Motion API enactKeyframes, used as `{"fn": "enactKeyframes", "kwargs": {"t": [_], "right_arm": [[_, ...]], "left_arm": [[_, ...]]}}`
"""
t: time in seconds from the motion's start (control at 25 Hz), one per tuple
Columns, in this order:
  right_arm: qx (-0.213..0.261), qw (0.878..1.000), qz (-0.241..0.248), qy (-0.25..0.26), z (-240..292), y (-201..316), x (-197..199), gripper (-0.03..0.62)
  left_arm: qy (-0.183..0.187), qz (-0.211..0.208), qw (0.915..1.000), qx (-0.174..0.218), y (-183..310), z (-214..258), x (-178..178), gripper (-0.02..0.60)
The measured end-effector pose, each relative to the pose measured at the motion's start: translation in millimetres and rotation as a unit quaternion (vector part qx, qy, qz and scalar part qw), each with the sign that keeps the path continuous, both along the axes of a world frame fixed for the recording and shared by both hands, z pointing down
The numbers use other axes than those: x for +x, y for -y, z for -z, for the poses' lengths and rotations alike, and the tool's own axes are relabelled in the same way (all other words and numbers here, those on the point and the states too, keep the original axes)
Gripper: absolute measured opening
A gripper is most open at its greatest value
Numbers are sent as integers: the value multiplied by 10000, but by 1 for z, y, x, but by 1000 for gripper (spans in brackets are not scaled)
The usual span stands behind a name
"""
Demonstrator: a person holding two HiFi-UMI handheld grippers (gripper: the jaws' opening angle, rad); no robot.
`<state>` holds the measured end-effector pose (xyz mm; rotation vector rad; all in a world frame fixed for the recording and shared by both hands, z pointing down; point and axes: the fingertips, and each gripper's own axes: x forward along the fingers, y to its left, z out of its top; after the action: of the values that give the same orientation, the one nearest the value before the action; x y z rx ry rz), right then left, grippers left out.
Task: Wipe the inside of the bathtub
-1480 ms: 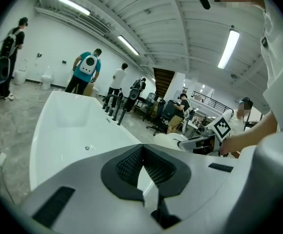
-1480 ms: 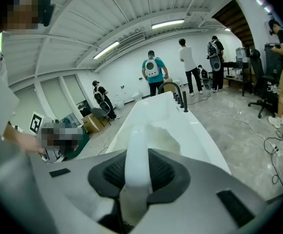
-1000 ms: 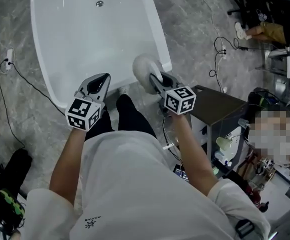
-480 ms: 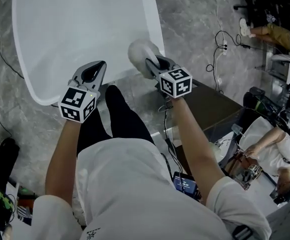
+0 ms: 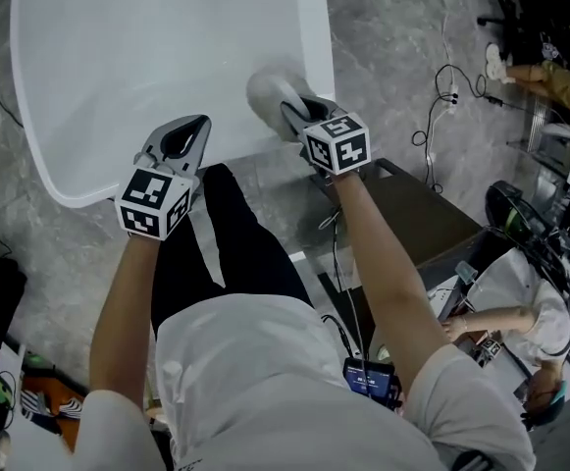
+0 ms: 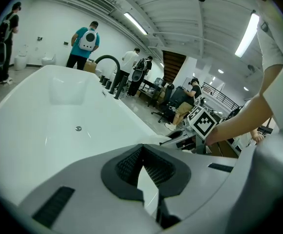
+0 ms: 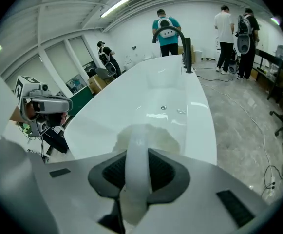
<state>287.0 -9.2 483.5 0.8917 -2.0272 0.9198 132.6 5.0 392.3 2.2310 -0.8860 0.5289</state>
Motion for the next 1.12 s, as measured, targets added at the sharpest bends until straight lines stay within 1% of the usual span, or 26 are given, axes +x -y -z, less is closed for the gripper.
{"fn": "enactKeyframes", "kwargs": {"t": [0.28,0.48,0.6,0.88,1.12], "right_arm": [[-30,9962,664,-555,-31,3,2,94],[-76,9923,797,-943,-43,4,1,94],[-143,9873,987,-1235,-54,2,-3,94],[-481,9813,1031,-1554,-69,-5,-4,94],[-923,9803,791,-1559,-78,-8,-8,94]], "left_arm": [[58,152,9999,-43,3,-22,0,5],[77,219,9997,-109,2,-30,-6,5],[102,237,9996,-143,1,-37,-13,5],[155,279,9994,-151,3,-45,-31,5],[148,308,9993,-171,4,-50,-49,5]]}}
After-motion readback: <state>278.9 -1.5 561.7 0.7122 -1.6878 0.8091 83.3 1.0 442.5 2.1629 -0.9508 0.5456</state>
